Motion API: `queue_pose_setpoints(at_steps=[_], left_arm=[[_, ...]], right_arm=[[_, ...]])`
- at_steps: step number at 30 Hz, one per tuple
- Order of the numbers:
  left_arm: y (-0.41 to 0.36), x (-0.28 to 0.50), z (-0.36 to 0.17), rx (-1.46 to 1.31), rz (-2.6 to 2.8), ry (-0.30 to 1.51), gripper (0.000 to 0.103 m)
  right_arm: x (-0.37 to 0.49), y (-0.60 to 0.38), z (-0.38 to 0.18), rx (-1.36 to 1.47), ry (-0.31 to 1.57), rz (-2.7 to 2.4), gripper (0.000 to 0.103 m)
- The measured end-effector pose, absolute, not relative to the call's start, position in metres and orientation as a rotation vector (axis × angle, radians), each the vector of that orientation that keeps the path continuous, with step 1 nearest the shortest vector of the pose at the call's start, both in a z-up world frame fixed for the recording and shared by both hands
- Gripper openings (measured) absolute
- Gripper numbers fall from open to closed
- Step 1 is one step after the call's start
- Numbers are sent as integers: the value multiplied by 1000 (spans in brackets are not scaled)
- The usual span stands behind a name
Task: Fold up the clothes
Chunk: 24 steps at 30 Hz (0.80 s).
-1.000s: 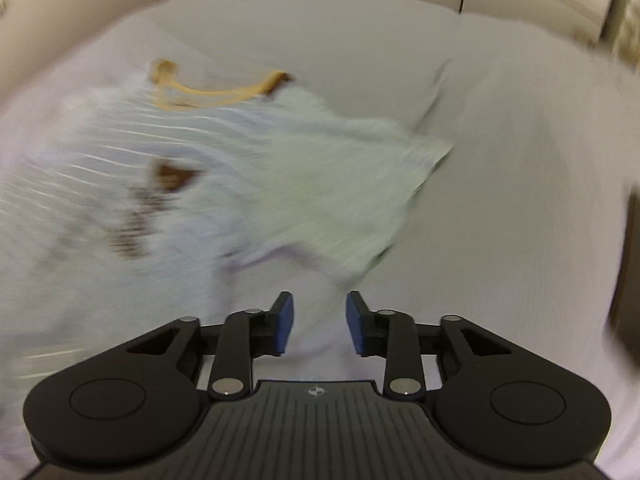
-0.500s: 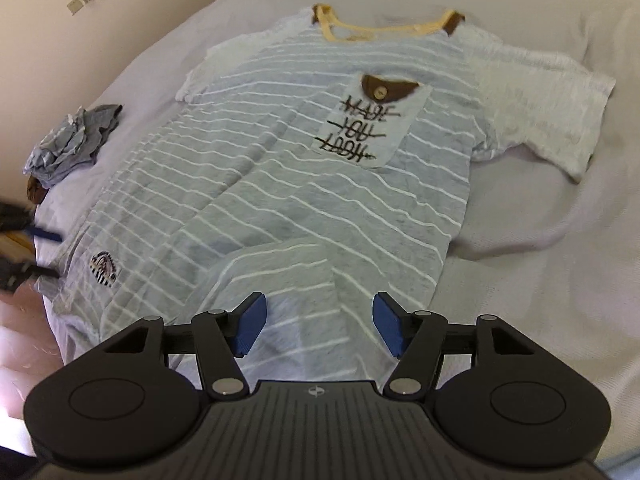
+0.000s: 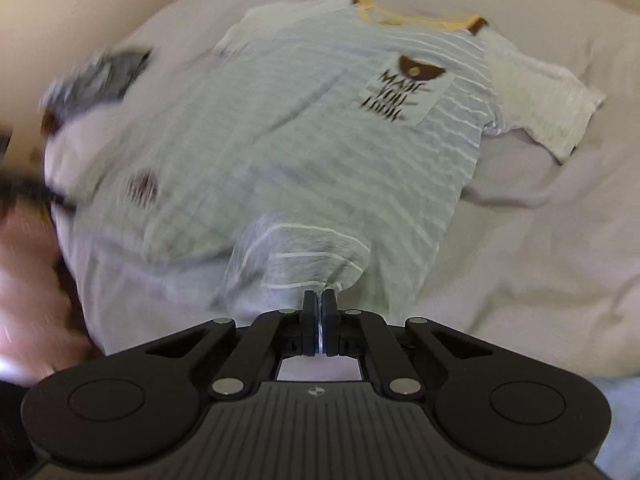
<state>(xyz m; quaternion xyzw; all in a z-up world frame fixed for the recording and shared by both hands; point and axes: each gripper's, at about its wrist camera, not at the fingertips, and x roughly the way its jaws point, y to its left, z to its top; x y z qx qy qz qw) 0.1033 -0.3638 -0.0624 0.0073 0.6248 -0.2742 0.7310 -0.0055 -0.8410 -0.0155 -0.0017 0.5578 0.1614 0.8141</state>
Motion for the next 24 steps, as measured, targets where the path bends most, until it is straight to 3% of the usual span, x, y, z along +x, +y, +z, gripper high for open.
queue_pose_setpoints(at_steps=[3, 9, 10, 11, 12, 13, 14, 17, 19, 20, 22, 23, 24], left_arm=[[-358, 105, -59, 53, -611, 1385, 3], [-340, 110, -52, 60, -632, 1375, 6], [-339, 111, -51, 57, -638, 1373, 7], [-340, 111, -52, 54, -640, 1371, 17], [-341, 111, -52, 44, -644, 1370, 32], [-342, 111, -52, 30, -649, 1368, 35], [-343, 112, -54, 21, -654, 1367, 35], [-349, 116, -63, 14, -658, 1385, 35], [-351, 118, -68, 6, -677, 1404, 28], [-351, 119, -69, 7, -692, 1412, 7], [-351, 118, -68, 12, -715, 1423, 1], [-349, 119, -65, 7, -723, 1424, 1], [-345, 121, -61, 1, -726, 1424, 1]], right_arm=[[-38, -824, -22, -115, 1256, 390, 3], [-73, -806, -30, -167, 1333, 355, 3], [-75, -804, -28, -161, 1319, 330, 12], [-77, -802, -24, -157, 1303, 307, 21], [-78, -798, -21, -168, 1283, 285, 44], [-79, -795, -18, -184, 1263, 263, 64], [-81, -790, -16, -216, 1240, 244, 68], [-82, -778, -21, -340, 1204, 213, 68], [-81, -771, -25, -399, 1178, 222, 68], [-81, -768, -27, -429, 1165, 227, 68], [-76, -767, -30, -442, 1146, 252, 60], [-74, -766, -31, -438, 1147, 265, 42], [-72, -766, -33, -437, 1160, 274, 12]])
